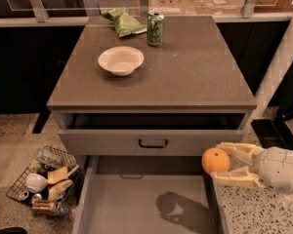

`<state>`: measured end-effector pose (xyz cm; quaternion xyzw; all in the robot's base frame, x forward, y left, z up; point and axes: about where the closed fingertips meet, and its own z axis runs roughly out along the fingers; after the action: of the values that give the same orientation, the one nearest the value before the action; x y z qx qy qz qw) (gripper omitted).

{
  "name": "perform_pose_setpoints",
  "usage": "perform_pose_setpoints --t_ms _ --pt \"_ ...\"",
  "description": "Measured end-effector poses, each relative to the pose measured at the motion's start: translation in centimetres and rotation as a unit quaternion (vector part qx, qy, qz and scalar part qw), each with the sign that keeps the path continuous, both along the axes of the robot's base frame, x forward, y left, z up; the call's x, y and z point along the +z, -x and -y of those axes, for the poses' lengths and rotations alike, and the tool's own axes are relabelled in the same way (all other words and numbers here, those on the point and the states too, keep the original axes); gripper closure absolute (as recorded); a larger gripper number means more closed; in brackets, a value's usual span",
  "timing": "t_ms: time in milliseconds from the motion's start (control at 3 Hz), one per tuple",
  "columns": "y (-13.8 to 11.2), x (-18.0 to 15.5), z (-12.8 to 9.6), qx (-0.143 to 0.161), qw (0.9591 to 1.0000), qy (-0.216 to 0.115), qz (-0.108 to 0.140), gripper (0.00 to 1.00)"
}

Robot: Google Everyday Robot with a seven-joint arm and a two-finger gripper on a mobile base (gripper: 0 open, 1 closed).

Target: Place orange into middle drawer

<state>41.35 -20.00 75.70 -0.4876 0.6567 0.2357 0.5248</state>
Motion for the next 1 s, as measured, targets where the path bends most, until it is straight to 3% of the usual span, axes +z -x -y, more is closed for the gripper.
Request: perform_pose_setpoints --t_ms 333,667,1000 --pt "0.0 0.0 0.0 0.000 1.0000 0.000 0.000 1.00" --pt "-0.5 -2.3 -1.1 0.000 0.9999 0.010 -0.006 1.00" --pt "-1.5 -7.7 -4.2 0.020 0.9994 0.005 -0.028 1.00"
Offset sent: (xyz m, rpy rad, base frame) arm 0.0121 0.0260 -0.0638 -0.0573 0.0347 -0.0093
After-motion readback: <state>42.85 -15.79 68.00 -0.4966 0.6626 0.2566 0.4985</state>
